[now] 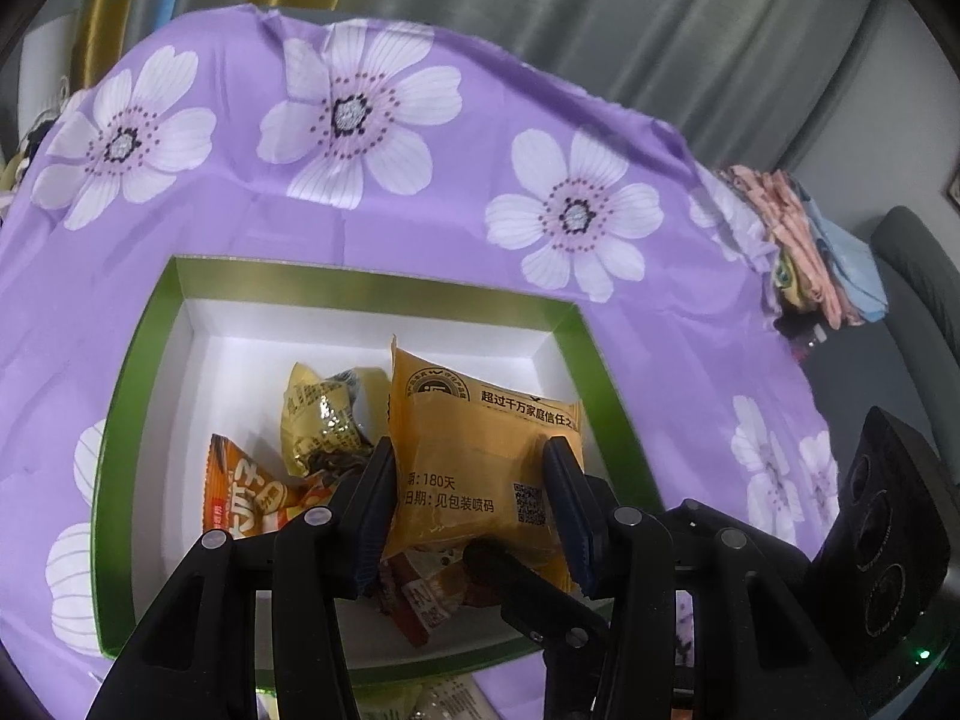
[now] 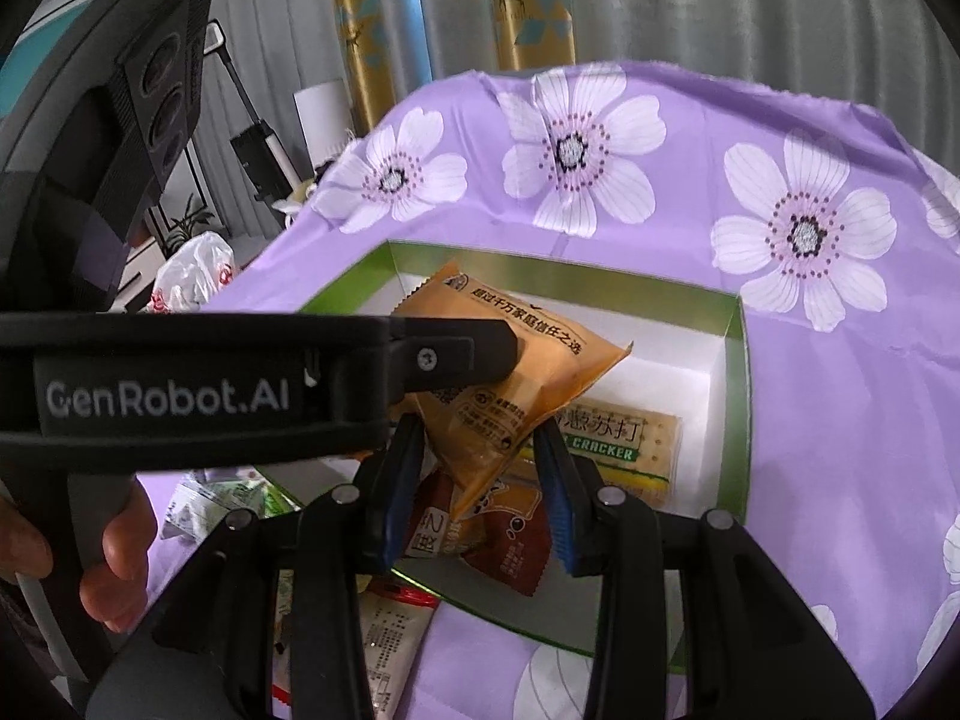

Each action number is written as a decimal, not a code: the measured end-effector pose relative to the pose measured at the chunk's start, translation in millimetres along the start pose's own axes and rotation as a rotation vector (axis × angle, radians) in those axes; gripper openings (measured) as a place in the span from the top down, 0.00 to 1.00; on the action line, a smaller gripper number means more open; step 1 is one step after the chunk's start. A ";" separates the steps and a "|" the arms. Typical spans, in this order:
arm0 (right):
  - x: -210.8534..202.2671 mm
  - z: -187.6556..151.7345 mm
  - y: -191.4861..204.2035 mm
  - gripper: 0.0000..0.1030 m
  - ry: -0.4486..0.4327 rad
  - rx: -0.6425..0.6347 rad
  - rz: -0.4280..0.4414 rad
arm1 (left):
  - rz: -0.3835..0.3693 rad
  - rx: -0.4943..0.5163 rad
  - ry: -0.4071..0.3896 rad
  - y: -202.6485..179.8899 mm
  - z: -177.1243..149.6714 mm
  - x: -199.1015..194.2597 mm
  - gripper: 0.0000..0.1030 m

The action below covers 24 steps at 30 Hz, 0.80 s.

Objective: Organize snacks
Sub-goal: 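Carry the orange bread bag over the green box and release it, then withdraw the right tool from the box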

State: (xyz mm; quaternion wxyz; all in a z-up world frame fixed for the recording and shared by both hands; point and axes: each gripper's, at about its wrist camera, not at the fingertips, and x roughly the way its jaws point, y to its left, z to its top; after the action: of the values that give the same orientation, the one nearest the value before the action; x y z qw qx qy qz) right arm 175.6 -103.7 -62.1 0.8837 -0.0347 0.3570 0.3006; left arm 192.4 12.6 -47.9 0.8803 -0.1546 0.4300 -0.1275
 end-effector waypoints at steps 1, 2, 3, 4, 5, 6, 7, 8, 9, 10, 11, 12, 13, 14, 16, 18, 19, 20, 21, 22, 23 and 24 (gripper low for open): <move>2.5 0.2 -0.2 0.61 0.007 0.001 -0.001 | 0.000 -0.002 0.005 0.7 -0.4 1.9 0.54; 4.6 -0.1 -0.3 0.61 0.015 0.002 -0.003 | 0.001 -0.008 0.010 1.9 -0.8 3.6 0.54; 6.3 -0.6 -0.6 0.61 0.021 0.004 -0.004 | 0.001 -0.014 0.013 3.2 -1.2 4.9 0.54; 7.5 -1.2 -1.2 0.60 0.026 0.008 -0.004 | 0.002 -0.021 0.019 4.5 -1.6 6.3 0.54; 9.3 -1.3 -1.6 0.60 0.035 0.013 -0.005 | 0.003 -0.026 0.023 5.4 -1.8 7.5 0.53; 10.4 -1.1 -1.9 0.60 0.040 0.016 -0.005 | 0.006 -0.032 0.026 6.3 -2.1 8.3 0.50; 11.3 -0.9 -2.0 0.57 0.043 0.020 -0.007 | 0.005 -0.041 0.034 7.7 -2.5 9.4 0.49; 11.6 -0.6 -2.0 0.55 0.042 0.024 -0.009 | 0.004 -0.046 0.042 8.5 -2.8 10.4 0.45; 11.3 -0.1 -1.6 0.51 0.041 0.025 -0.010 | 0.008 -0.047 0.047 8.9 -3.3 11.2 0.43; 10.5 0.5 -1.0 0.47 0.037 0.024 -0.013 | 0.014 -0.046 0.050 8.4 -3.9 11.9 0.41; 8.8 1.0 0.3 0.47 0.031 0.019 -0.015 | 0.028 -0.047 0.053 8.2 -4.1 11.6 0.33; 7.3 1.4 1.4 0.43 0.027 0.015 -0.016 | 0.038 -0.048 0.049 8.7 -3.7 10.2 0.24; 4.8 1.8 3.4 0.42 0.022 0.005 -0.020 | 0.040 -0.050 0.041 9.2 -3.7 7.9 0.22; 3.4 1.9 4.1 0.42 0.018 0.000 -0.024 | 0.041 -0.052 0.032 9.9 -3.4 4.3 0.22; -3.0 0.9 6.6 0.39 0.008 -0.014 -0.033 | 0.046 -0.054 0.022 10.4 -2.0 -0.7 0.22; -8.1 -0.6 6.3 0.37 0.001 -0.014 -0.034 | 0.065 -0.053 0.009 10.5 -1.5 -7.6 0.20; -11.6 -1.8 6.2 0.35 -0.003 -0.011 -0.035 | 0.078 -0.049 0.003 10.3 -2.1 -12.1 0.19; -17.5 -4.2 5.8 0.34 -0.010 -0.004 -0.035 | 0.085 -0.048 -0.001 10.4 -2.7 -14.7 0.17; -21.8 -5.9 5.4 0.33 -0.016 0.002 -0.034 | 0.094 -0.045 -0.007 10.8 -4.7 -19.6 0.15; -26.5 -7.9 4.9 0.31 -0.022 0.008 -0.031 | 0.099 -0.042 -0.012 11.0 -7.0 -24.9 0.15; -34.5 -11.7 3.9 0.30 -0.033 0.022 -0.027 | 0.101 -0.040 -0.016 11.0 -8.7 -28.9 0.15; -40.3 -14.8 3.4 0.26 -0.041 0.033 -0.024 | 0.104 -0.038 -0.021 11.2 -11.8 -35.5 0.15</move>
State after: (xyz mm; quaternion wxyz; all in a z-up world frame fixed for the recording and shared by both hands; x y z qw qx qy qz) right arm 142.0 -125.4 -46.3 0.8949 -0.0181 0.3432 0.2845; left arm 162.8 33.7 -33.5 0.8872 -0.1501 0.4305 -0.0715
